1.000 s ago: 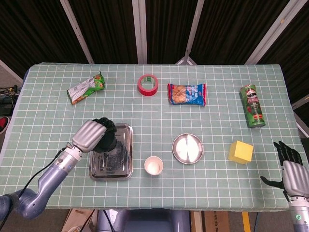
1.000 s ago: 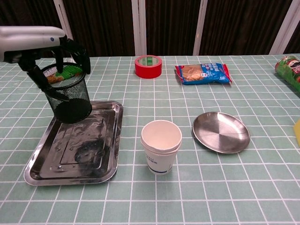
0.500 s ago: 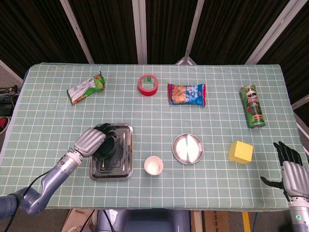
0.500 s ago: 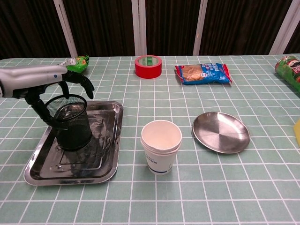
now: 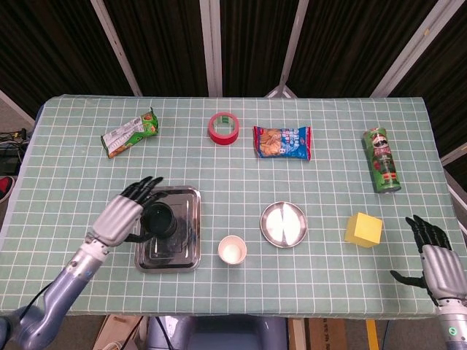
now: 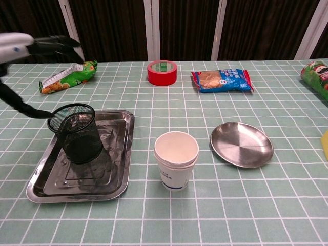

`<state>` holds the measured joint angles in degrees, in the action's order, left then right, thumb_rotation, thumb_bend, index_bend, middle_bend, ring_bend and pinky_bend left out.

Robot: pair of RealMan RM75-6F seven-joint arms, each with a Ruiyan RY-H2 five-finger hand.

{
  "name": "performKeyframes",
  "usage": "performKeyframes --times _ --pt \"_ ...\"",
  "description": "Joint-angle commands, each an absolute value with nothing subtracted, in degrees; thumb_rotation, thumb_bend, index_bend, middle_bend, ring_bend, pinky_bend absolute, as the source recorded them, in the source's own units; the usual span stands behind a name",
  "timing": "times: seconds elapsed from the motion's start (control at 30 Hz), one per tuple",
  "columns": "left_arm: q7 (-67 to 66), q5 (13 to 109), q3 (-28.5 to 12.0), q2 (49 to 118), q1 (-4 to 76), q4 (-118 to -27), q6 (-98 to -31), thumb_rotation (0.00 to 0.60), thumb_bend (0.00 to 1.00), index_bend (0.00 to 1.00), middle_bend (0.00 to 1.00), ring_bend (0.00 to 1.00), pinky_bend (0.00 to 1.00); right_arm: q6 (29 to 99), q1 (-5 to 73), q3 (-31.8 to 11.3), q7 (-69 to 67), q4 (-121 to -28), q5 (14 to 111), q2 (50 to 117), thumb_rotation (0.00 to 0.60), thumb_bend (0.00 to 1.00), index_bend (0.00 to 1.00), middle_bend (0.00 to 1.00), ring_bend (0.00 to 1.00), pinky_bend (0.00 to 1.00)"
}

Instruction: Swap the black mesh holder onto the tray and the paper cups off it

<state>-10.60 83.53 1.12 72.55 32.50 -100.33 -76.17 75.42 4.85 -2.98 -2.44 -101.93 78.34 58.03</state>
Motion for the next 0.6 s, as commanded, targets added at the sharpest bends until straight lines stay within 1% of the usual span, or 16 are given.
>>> performKeyframes --times 0.03,0.1,0.17,0.23,0.33,0.4,0.6 --pt "-10.75 89.88 6.70 68.32 18.58 -100.54 -93.65 0.600 0.00 0.21 0.00 0.00 0.15 72.83 7.34 -1.37 -7.89 -101.18 86.10 57.51 0.600 0.00 0.00 0.00 0.00 0.00" --pt "-9.71 90.41 7.30 68.32 15.57 -98.24 -96.98 0.600 0.00 0.22 0.00 0.00 0.15 70.89 9.82 -0.99 -8.56 -101.90 90.46 57.33 0.600 0.00 0.00 0.00 0.00 0.00" --pt "-8.25 91.05 7.27 68.66 13.60 -96.29 -99.25 0.600 0.00 0.22 0.00 0.00 0.15 68.55 12.96 -1.17 -6.36 -104.44 94.63 57.37 0.600 0.00 0.00 0.00 0.00 0.00" --pt "-7.47 91.50 7.23 69.08 12.50 -94.80 -100.16 0.600 0.00 0.22 0.00 0.00 0.15 66.09 15.44 -1.57 -4.29 -106.90 96.43 57.74 0.600 0.00 0.00 0.00 0.00 0.00" --pt "-6.22 91.13 7.22 69.41 11.44 -93.31 -99.36 0.600 0.00 0.22 0.01 0.00 0.15 61.60 19.77 -2.81 0.45 -110.66 98.14 60.60 0.600 0.00 0.00 0.00 0.00 0.00" --pt "-5.66 90.70 6.71 69.46 11.26 -93.15 -98.76 0.600 0.00 0.22 0.01 0.00 0.15 59.12 21.90 -3.67 3.02 -111.79 97.64 63.23 0.600 0.00 0.00 0.00 0.00 0.00" --pt "-5.04 91.14 5.81 69.52 10.79 -92.69 -97.23 0.600 0.00 0.22 0.01 0.00 0.15 52.69 27.39 -7.10 11.17 -113.92 90.50 70.83 0.600 0.00 0.00 0.00 0.01 0.00"
